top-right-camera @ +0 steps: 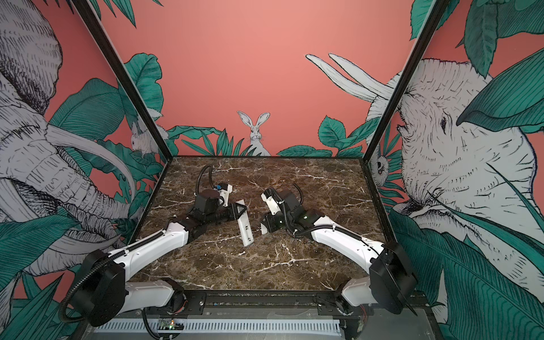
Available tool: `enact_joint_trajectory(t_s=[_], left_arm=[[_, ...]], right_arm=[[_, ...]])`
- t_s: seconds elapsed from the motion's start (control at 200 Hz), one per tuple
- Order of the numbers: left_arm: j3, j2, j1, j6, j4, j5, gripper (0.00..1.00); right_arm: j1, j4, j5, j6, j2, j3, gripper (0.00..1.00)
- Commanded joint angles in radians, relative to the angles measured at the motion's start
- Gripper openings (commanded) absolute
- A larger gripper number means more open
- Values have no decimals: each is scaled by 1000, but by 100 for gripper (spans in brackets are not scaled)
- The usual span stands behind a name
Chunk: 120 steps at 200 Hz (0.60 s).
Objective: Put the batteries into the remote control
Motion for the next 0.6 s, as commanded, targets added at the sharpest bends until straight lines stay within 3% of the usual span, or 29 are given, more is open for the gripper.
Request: enact_joint_trajectory(t_s=[0.0, 0.595], left_arm=[[-25, -39, 7, 16, 19, 16, 0], [-82, -77, 13, 13, 61, 45, 0]], right_arm=[[-13, -12, 26, -24, 36, -7, 27], [-56, 38, 57, -29, 155, -50, 26]])
